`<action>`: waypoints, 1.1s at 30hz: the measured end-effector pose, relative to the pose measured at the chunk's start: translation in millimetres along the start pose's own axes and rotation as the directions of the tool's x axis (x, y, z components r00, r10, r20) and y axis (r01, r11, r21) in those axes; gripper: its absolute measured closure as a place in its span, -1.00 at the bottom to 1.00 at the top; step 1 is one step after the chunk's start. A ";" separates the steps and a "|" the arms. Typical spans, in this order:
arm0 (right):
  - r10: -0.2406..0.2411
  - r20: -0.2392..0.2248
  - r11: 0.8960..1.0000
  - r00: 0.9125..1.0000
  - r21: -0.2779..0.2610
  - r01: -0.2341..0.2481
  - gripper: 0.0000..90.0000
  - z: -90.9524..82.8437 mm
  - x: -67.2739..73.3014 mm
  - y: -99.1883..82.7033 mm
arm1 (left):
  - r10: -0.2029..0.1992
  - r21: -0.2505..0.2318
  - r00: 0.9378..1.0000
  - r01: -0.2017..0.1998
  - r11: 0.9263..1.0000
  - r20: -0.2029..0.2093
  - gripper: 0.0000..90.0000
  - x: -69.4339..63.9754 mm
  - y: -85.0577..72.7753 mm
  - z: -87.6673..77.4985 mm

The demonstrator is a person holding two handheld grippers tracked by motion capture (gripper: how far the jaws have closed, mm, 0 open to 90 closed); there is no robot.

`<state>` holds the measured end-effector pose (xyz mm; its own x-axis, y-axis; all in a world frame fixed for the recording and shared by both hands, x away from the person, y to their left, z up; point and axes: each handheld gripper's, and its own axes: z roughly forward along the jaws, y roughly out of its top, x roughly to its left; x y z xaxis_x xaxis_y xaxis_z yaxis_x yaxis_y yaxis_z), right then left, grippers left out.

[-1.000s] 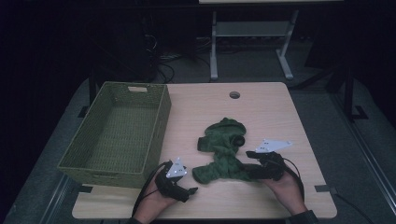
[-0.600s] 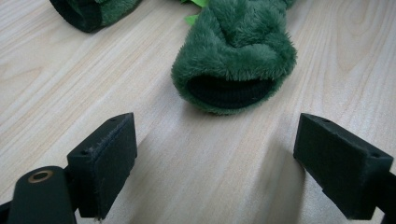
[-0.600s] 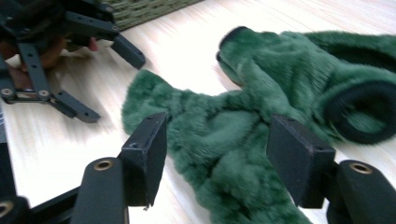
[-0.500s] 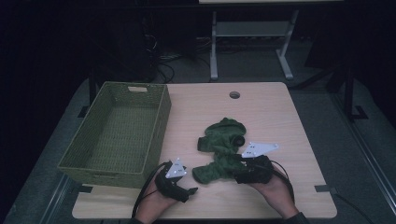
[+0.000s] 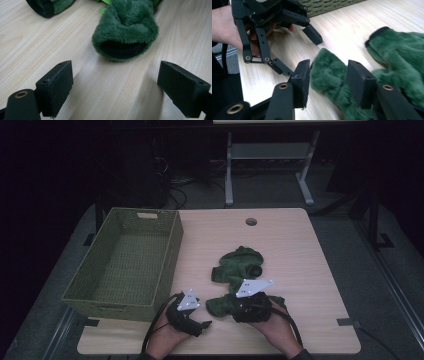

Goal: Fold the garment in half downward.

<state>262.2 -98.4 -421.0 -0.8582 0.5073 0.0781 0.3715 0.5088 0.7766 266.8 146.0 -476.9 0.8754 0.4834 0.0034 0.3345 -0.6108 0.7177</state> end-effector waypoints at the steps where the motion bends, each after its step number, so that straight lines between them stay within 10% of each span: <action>1: -0.002 -0.009 1.000 1.000 0.005 0.002 0.25 2.3 2.2 0.9 | 0.000 0.000 1.000 0.000 1.000 0.000 -0.72 0.0 0.0 0.0; 19: -0.101 0.009 0.983 0.995 0.155 0.099 0.34 55.2 13.5 -3.9 | -0.002 -0.001 1.000 0.002 1.000 0.000 -0.72 -0.1 -0.2 0.2; 25: -0.151 0.078 0.977 0.986 0.164 0.136 0.69 60.5 16.9 -8.5 | -0.004 -0.003 1.000 0.004 1.000 0.000 -0.72 -0.2 -0.3 0.3; 33: -0.021 -0.002 0.997 1.000 0.069 0.021 0.69 44.6 3.1 -2.1 | -0.009 -0.004 1.000 0.009 1.000 0.000 -0.72 -0.6 -0.2 0.3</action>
<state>274.6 -67.0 -450.2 -0.8663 0.4956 0.0631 0.3771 0.5658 0.7333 266.3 145.7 -477.3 0.8722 0.4891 -0.0033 0.3413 -0.6037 0.7205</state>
